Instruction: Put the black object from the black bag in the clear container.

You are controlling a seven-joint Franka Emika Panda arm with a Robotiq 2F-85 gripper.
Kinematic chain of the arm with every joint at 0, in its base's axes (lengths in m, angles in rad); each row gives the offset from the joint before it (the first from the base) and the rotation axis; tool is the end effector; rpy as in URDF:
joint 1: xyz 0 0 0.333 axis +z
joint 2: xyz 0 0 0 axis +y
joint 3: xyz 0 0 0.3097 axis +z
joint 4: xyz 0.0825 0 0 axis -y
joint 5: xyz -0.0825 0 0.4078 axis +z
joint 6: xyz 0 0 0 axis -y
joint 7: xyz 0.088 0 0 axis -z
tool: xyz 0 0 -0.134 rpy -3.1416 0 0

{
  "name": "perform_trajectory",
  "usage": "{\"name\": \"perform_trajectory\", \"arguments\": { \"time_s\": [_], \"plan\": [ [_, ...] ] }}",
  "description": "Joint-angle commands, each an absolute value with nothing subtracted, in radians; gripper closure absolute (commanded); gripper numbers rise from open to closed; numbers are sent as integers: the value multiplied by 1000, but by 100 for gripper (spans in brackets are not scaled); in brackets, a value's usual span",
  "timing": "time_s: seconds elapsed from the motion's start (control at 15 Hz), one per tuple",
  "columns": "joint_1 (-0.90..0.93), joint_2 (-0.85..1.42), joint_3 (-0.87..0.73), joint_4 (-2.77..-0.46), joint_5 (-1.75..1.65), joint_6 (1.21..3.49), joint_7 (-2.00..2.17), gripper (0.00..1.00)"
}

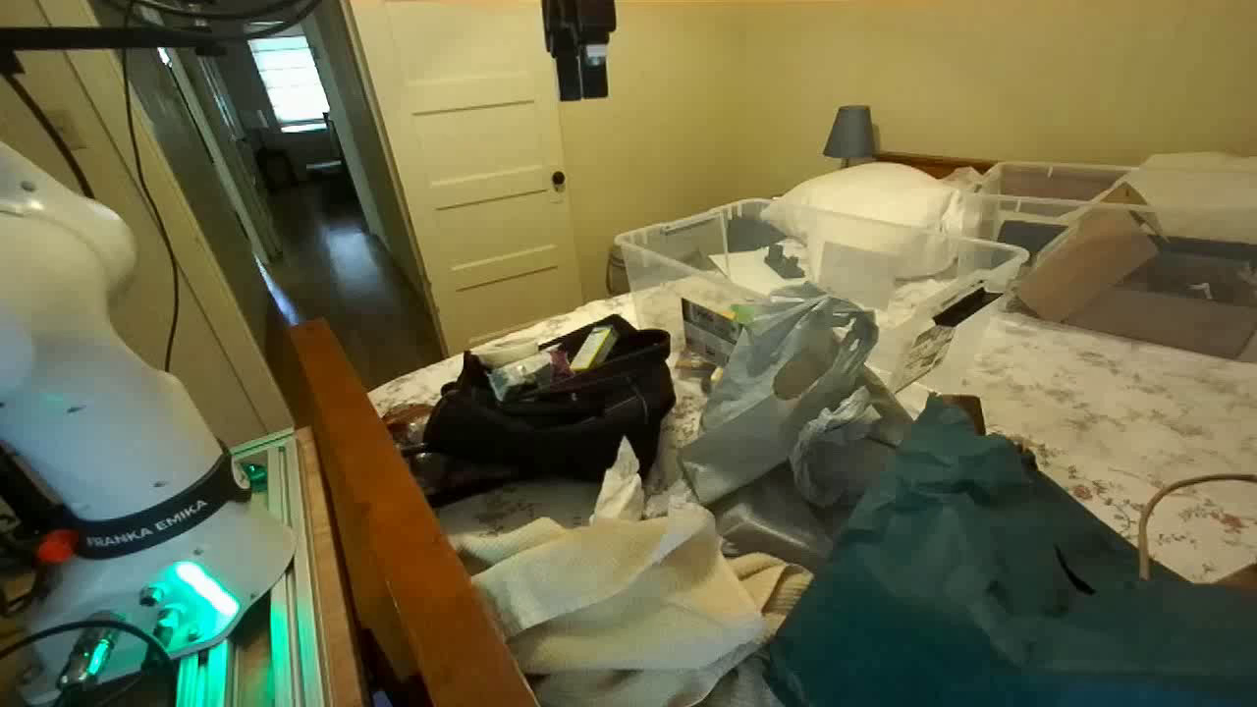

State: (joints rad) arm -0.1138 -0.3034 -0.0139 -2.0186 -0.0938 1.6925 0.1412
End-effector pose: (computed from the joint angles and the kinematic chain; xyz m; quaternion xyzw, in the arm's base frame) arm 0.4812 -0.0739 0.5407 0.9908 -0.1274 -0.0110 0.0445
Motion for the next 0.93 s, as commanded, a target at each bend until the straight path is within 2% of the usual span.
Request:
{"name": "perform_trajectory", "arguments": {
  "time_s": [0.0,0.6,0.87],
  "plan": [
    [-101,-302,-25,-2016,-97,1690,144,0],
    [-65,-261,3,-1978,-101,1693,106,0],
    [-13,-236,19,-1995,-67,1863,75,0]
  ]
}}
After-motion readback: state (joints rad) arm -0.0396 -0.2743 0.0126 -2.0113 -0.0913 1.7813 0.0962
